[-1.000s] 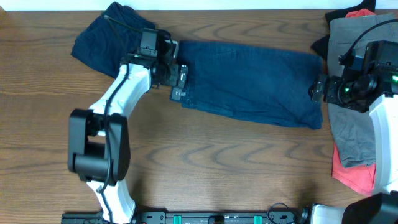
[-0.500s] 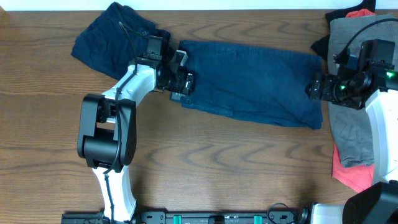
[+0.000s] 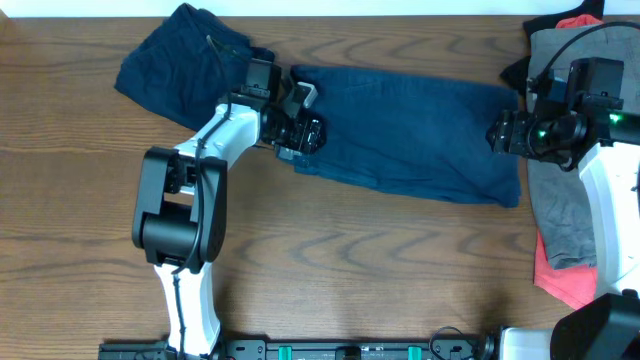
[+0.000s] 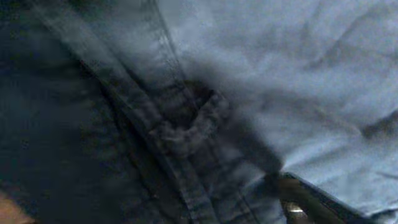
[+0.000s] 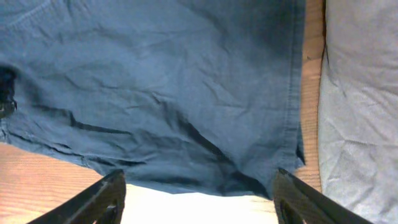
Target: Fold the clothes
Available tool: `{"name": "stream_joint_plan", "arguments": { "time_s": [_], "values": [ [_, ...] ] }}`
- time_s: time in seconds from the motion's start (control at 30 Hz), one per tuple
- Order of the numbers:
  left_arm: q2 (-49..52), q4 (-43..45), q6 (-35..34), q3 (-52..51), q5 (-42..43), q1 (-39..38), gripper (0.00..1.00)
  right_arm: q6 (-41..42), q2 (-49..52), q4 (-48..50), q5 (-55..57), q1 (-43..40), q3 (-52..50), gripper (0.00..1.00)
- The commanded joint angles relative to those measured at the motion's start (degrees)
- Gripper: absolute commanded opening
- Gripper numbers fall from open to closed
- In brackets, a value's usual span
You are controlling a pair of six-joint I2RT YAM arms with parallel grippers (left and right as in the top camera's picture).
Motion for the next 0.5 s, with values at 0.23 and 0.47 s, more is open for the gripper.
{"name": "stream_joint_plan", "arguments": {
  "time_s": [0.23, 0.47],
  "values": [
    [-1.2, -4.2, -1.6, 0.6, 1.1, 0.1, 0.06, 3.2, 3.7, 4.9, -0.5, 1.4, -0.3, 0.42],
    [-10.6, -15.7, -1.4, 0.6, -3.6, 3.0, 0.06, 3.1, 12.7, 10.8, -3.5, 3.7, -0.3, 0.17]
  ]
}}
